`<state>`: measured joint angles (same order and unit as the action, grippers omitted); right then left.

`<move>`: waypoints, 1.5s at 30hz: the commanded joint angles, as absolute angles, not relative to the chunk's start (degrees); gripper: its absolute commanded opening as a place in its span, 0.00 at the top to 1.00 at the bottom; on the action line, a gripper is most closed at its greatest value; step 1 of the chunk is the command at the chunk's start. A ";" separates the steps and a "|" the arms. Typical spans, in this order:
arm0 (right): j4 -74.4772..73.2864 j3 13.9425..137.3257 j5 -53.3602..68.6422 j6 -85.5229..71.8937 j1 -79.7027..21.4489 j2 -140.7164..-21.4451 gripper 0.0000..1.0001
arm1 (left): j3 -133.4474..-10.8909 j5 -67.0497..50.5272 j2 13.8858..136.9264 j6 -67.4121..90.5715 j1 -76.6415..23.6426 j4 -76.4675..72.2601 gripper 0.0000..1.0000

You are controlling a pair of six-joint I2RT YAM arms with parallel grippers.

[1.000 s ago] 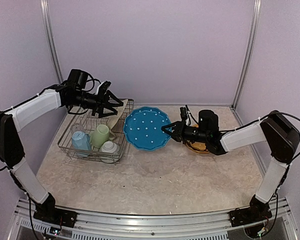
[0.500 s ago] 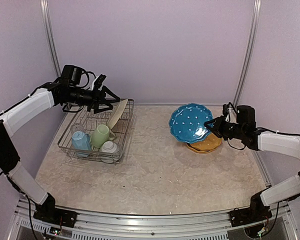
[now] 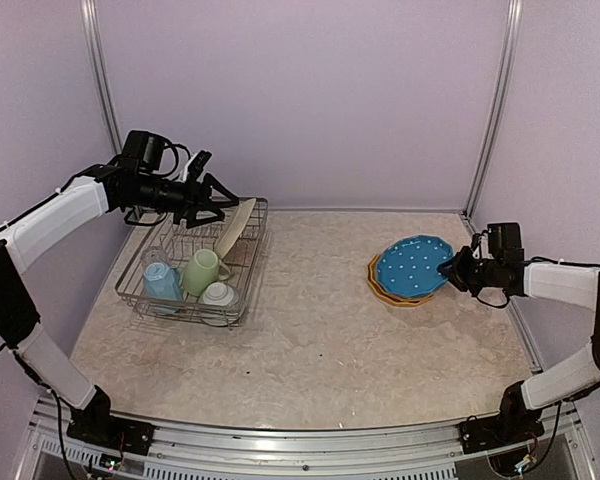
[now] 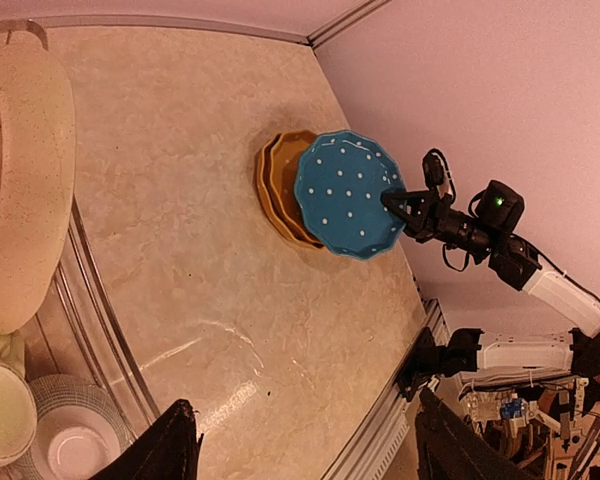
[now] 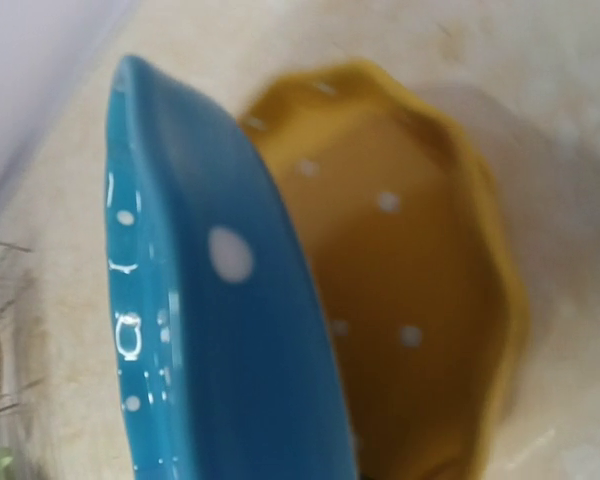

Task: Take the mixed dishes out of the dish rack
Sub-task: Place the plate with another plate.

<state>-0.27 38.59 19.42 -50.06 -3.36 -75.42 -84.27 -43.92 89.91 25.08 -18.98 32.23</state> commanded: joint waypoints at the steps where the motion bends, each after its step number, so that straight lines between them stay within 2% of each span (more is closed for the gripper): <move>1: 7.80 41.20 20.47 -54.35 -2.88 -77.80 1.00 | -84.72 -41.99 89.51 23.26 -18.77 33.56 0.30; 10: 9.77 41.72 19.58 -53.24 -2.90 -81.38 1.00 | -84.78 -42.55 89.71 23.29 -18.82 33.57 0.30; 23: 13.10 41.60 25.07 -49.47 -2.94 -85.52 0.99 | -84.92 -42.15 90.49 23.21 -19.52 34.08 0.30; 31: 13.65 41.18 27.28 -46.92 -3.57 -88.03 0.81 | -85.43 -40.93 90.57 22.56 -20.91 35.01 0.30; 39: 3.05 44.26 19.54 -39.03 -5.51 -85.86 0.55 | -85.87 -37.76 90.49 21.29 -22.69 36.49 0.29; 45: -2.84 46.90 15.37 -35.33 -6.92 -84.84 0.41 | -86.30 -37.03 90.36 21.27 -22.84 37.26 0.29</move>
<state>1.41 43.48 19.05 -39.92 -5.85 -87.35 -84.71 -38.50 90.30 22.44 -22.59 36.03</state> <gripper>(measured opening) 0.555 0.706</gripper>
